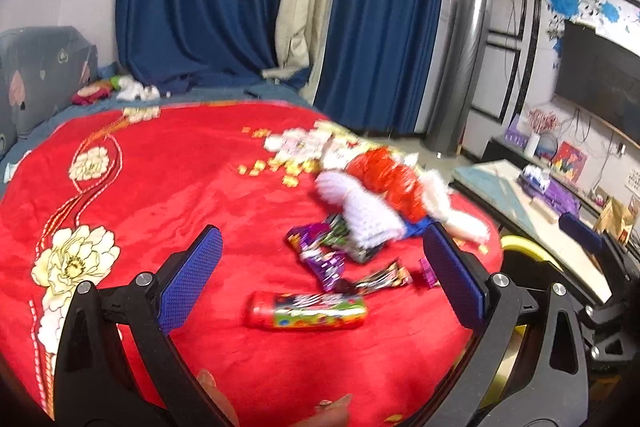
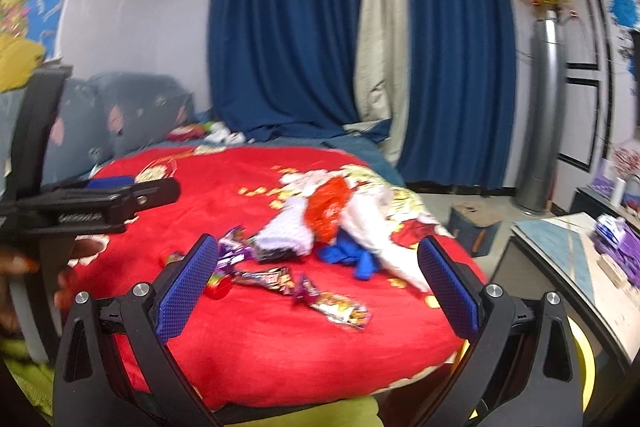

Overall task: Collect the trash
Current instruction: 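Grasp the red candy tube with the left gripper while the right grasps the yellow snack bag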

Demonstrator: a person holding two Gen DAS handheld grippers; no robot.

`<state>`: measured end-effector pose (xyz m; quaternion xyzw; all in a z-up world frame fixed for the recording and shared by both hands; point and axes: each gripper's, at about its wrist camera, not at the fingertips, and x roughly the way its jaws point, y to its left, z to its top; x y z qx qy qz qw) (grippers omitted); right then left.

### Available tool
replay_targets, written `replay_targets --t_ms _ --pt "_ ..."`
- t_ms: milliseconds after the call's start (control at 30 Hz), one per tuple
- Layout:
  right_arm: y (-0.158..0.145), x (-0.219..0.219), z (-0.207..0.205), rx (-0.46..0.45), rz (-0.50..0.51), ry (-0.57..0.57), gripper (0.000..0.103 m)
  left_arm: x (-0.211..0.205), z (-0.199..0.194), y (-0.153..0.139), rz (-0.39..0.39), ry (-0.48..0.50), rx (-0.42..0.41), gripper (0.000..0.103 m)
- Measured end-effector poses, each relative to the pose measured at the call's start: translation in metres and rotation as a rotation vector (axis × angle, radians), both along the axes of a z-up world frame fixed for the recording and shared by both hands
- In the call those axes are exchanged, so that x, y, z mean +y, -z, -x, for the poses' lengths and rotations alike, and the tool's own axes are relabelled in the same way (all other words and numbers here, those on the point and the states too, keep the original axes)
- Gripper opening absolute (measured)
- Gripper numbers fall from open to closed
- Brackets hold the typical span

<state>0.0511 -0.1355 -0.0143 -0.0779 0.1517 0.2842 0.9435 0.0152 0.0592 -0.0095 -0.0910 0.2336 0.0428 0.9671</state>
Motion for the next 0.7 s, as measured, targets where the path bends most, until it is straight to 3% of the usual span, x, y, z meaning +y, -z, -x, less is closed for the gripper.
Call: replay_targets --t_ms 300,567,700 --pt "0.019 0.020 -0.026 0.094 0.092 -0.085 0.096 0.036 -0.019 0.028 0.015 0.139 0.110 0.092" --pt "0.048 0.026 -0.061 0.160 0.198 -0.092 0.086 0.018 -0.030 0.053 -0.014 0.280 0.235 0.092" --pt "0.059 0.022 -0.075 0.198 0.213 -0.082 0.085 0.009 -0.039 0.061 -0.055 0.264 0.284 0.092"
